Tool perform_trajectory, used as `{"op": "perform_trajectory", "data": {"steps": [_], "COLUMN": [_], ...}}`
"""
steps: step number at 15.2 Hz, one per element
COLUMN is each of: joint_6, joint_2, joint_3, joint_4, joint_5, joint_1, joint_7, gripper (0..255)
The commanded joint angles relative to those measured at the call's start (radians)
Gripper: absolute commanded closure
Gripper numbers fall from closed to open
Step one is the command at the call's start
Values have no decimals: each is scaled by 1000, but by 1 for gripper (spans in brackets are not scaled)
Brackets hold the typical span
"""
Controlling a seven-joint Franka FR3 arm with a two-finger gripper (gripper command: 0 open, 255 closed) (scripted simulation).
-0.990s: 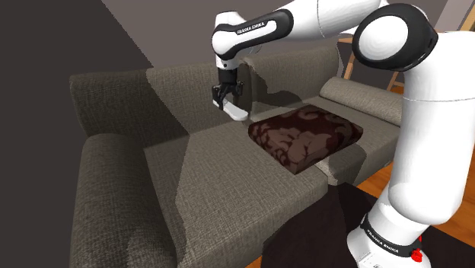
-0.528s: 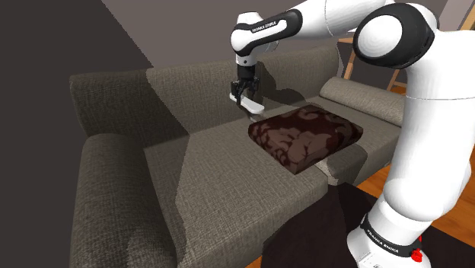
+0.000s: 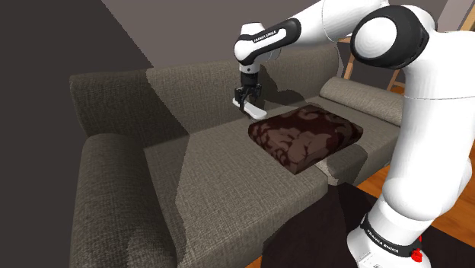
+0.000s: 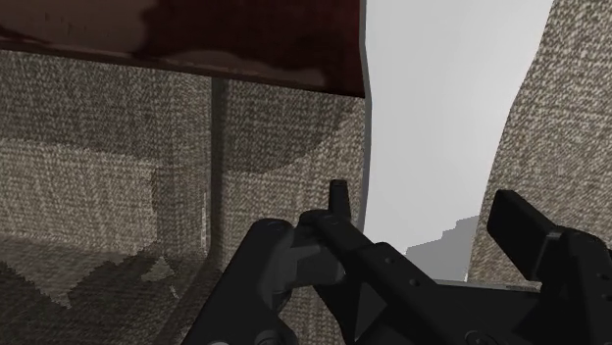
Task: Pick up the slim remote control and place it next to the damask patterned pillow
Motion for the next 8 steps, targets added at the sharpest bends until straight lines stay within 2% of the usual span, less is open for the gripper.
{"op": "perform_trajectory", "data": {"steps": [1, 8], "joint_6": [24, 107], "joint_2": [10, 39], "joint_3": [0, -1], "joint_4": [-13, -68], "joint_5": [-1, -2], "joint_1": [0, 1], "joint_7": [0, 0], "gripper": [255, 255]}}
